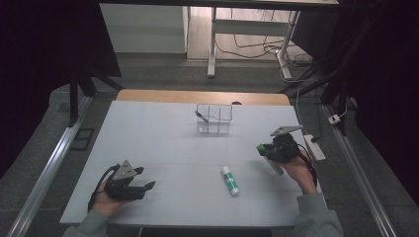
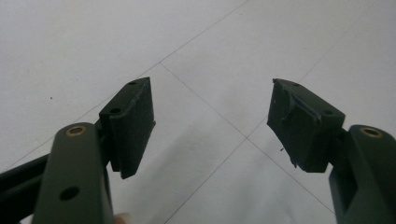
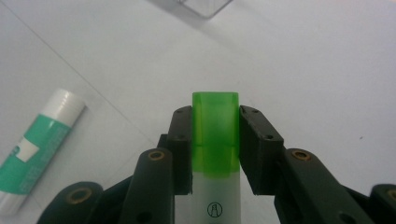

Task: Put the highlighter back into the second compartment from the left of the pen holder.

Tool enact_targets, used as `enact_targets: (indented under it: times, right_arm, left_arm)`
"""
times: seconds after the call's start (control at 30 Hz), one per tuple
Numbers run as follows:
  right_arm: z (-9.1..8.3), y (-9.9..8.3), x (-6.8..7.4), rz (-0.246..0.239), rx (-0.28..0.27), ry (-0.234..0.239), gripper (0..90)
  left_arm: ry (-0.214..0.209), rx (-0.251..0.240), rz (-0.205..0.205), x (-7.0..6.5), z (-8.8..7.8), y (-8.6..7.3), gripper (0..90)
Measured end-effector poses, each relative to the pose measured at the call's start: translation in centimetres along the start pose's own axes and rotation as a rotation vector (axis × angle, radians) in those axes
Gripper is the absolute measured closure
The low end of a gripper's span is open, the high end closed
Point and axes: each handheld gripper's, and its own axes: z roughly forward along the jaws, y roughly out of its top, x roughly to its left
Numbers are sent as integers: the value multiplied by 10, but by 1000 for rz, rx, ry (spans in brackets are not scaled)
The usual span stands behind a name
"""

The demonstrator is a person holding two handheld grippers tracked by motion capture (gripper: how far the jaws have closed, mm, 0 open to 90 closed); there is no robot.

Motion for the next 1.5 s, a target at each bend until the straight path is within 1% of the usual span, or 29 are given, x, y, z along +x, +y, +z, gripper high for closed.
enact_targets:
  times: [0.07,0.27,0.4,0.57,0.67,0.8,0.9,1.1,1.17,1.5]
  right_arm:
    - [-3,1,0,2,-25,-7,672]
    - [-9,4,1,40,-100,-14,672]
    - [-12,5,2,49,-143,-25,671]
    - [-16,7,3,68,-212,-25,671]
    - [-16,10,4,85,-252,-28,671]
    - [-16,16,8,91,-300,-31,671]
    - [-15,20,11,99,-338,-24,672]
    - [-11,31,18,81,-374,-30,671]
    - [-10,34,19,82,-388,-31,671]
    - [-10,45,21,117,-463,-19,671]
  left_arm:
    - [0,0,0,0,0,0,306]
    - [1,-1,0,0,0,0,306]
    - [2,-1,1,0,0,0,306]
    - [2,-2,1,0,0,0,307]
    - [1,-4,0,0,0,0,306]
    - [3,-5,-3,0,0,0,306]
    - [2,-7,-4,0,-1,0,307]
    - [3,-9,-7,1,-1,0,306]
    - [3,-10,-8,1,-1,0,306]
    - [3,-15,-9,1,-2,0,307]
